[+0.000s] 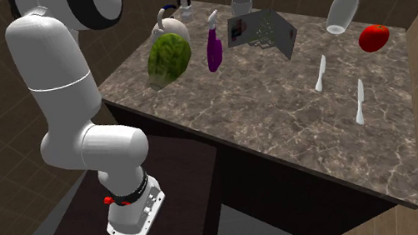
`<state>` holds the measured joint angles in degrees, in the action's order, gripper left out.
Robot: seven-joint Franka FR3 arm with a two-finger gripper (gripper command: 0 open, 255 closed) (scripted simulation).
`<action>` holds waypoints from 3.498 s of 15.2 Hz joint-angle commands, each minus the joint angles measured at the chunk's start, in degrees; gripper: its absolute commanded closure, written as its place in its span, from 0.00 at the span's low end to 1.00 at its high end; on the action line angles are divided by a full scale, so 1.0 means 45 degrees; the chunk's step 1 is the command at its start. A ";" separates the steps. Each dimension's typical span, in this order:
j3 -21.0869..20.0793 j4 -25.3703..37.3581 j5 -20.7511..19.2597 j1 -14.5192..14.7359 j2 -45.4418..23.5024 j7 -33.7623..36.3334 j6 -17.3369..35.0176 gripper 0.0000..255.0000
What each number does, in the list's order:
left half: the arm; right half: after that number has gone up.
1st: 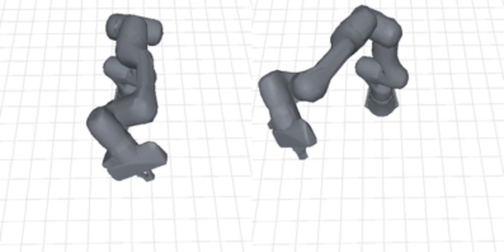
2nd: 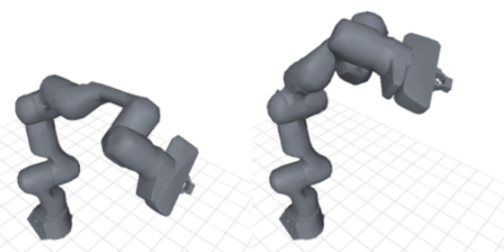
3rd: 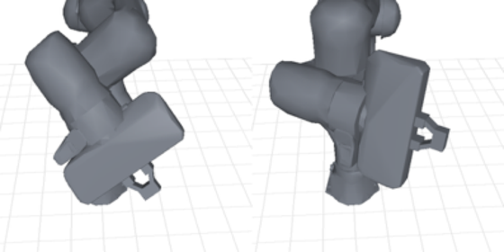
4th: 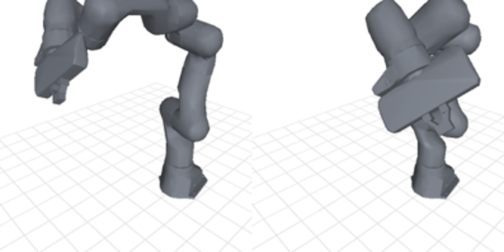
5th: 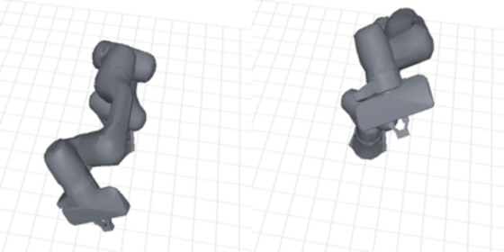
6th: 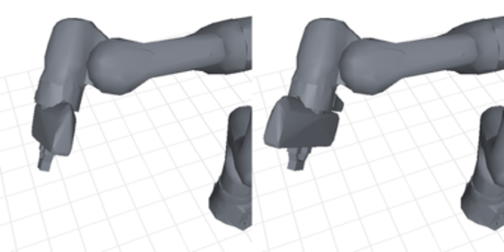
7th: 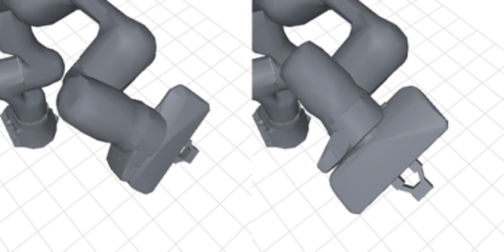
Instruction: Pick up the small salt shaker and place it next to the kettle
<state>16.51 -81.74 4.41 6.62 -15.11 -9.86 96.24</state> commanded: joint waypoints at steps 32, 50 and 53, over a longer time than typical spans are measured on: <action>-0.0167 -0.4506 0.0342 0.0073 -0.0812 -0.0260 0.5287 1.00; -0.0092 -0.3588 0.0139 0.0106 -0.0276 -0.0127 0.3856 0.00; -0.0092 -0.3588 0.0139 0.0106 -0.0276 -0.0127 0.3856 0.00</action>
<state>16.09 -97.93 5.06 7.09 -16.40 -10.45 113.70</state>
